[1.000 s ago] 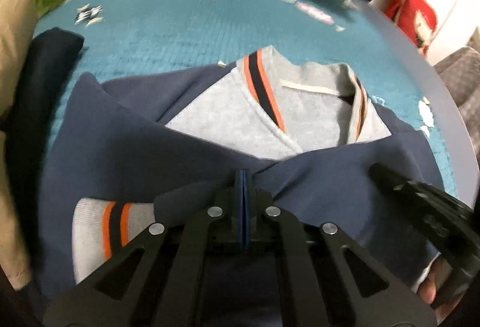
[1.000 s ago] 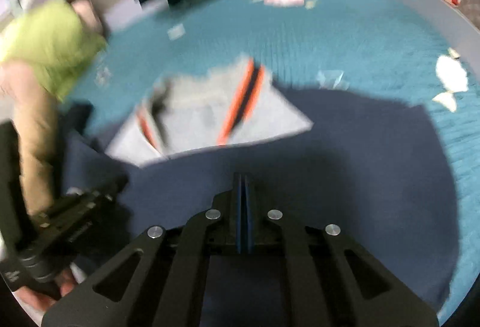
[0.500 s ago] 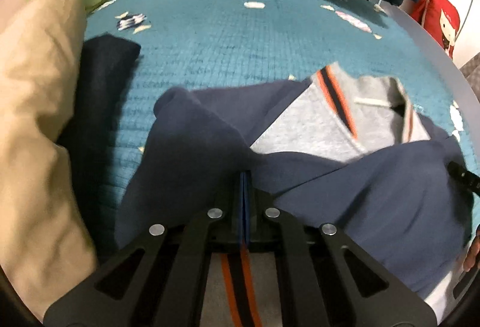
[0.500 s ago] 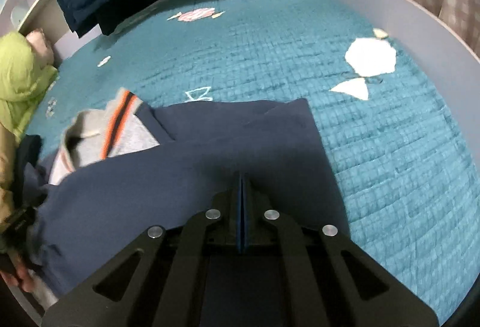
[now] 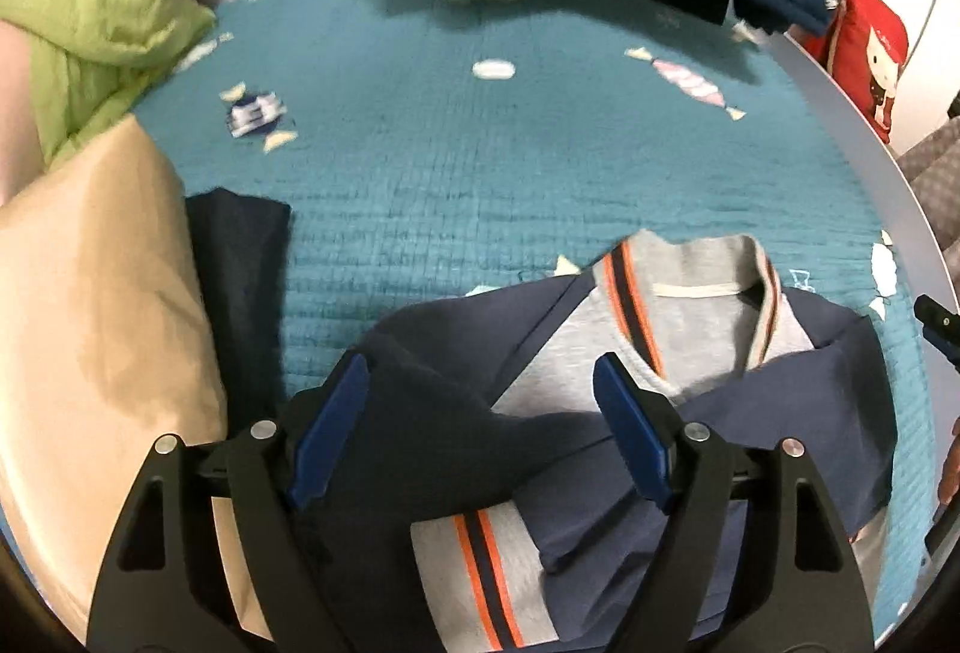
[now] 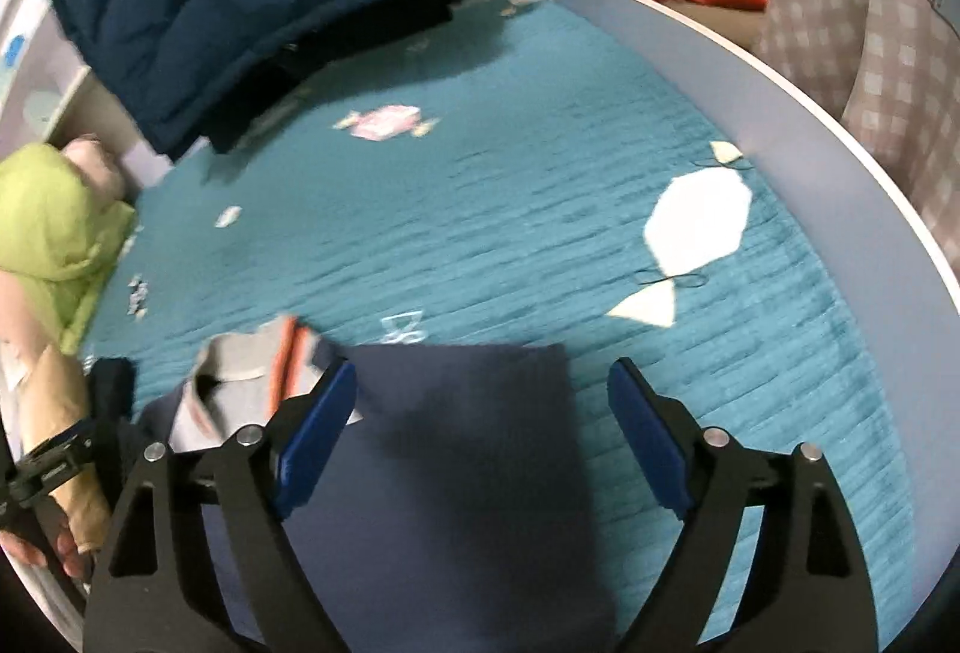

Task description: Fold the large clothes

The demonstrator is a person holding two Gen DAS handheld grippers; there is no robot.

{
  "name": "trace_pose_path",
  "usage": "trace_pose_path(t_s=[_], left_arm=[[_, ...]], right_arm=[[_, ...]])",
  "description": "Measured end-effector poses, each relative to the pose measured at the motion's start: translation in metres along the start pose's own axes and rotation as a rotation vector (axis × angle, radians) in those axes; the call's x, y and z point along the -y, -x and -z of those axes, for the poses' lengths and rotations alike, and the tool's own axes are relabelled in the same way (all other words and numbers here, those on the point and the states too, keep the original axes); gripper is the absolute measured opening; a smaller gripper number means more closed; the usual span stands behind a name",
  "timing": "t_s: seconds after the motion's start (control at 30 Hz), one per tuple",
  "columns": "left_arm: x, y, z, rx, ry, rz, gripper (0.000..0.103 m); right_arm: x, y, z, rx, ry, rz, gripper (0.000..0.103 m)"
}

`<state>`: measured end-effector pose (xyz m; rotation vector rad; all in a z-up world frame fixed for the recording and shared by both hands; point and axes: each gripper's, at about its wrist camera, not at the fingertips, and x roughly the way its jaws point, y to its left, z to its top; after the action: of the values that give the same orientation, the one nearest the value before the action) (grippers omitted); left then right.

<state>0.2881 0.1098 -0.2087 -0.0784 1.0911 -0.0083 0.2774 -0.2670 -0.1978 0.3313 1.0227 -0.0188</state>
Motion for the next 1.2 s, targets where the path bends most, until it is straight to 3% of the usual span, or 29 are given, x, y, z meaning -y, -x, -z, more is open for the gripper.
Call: trace_pose_path(t_s=[0.2, 0.3, 0.4, 0.47, 0.5, 0.57, 0.6, 0.77, 1.0, 1.2], left_arm=[[-0.023, -0.038, -0.008, -0.125, 0.095, 0.003, 0.079], [-0.029, -0.057, -0.006, -0.173, 0.117, -0.003, 0.079], [-0.036, -0.075, 0.000, -0.183, 0.137, -0.003, 0.078], [-0.039, -0.082, 0.002, -0.177, 0.138, -0.049, 0.058], [-0.041, -0.082, 0.003, -0.170, 0.144, -0.048, 0.057], [-0.044, -0.076, 0.003, -0.148, 0.160, 0.003, 0.027], [-0.042, -0.073, 0.002, -0.146, 0.153, 0.045, 0.023], [-0.019, -0.058, 0.003, -0.113, 0.012, -0.016, 0.009], [-0.035, -0.031, -0.005, -0.092, 0.084, 0.030, 0.008], [-0.034, 0.011, -0.006, -0.033, 0.065, 0.037, 0.008]], right_arm=[[0.018, -0.037, -0.007, -0.148, -0.060, 0.038, 0.082], [0.028, -0.057, -0.009, -0.211, -0.127, 0.018, 0.082], [0.033, -0.075, -0.011, -0.255, -0.163, 0.039, 0.082], [0.028, -0.081, -0.013, -0.269, -0.146, 0.106, 0.076], [0.025, -0.081, -0.015, -0.270, -0.126, 0.130, 0.072], [0.020, -0.081, -0.017, -0.274, -0.083, 0.192, 0.041], [0.022, -0.081, -0.017, -0.275, -0.093, 0.188, 0.038], [0.028, -0.068, -0.010, -0.252, -0.167, 0.129, 0.006], [0.024, -0.031, -0.006, -0.166, -0.166, 0.089, 0.005], [0.010, 0.011, -0.003, -0.094, -0.132, 0.066, 0.005]])
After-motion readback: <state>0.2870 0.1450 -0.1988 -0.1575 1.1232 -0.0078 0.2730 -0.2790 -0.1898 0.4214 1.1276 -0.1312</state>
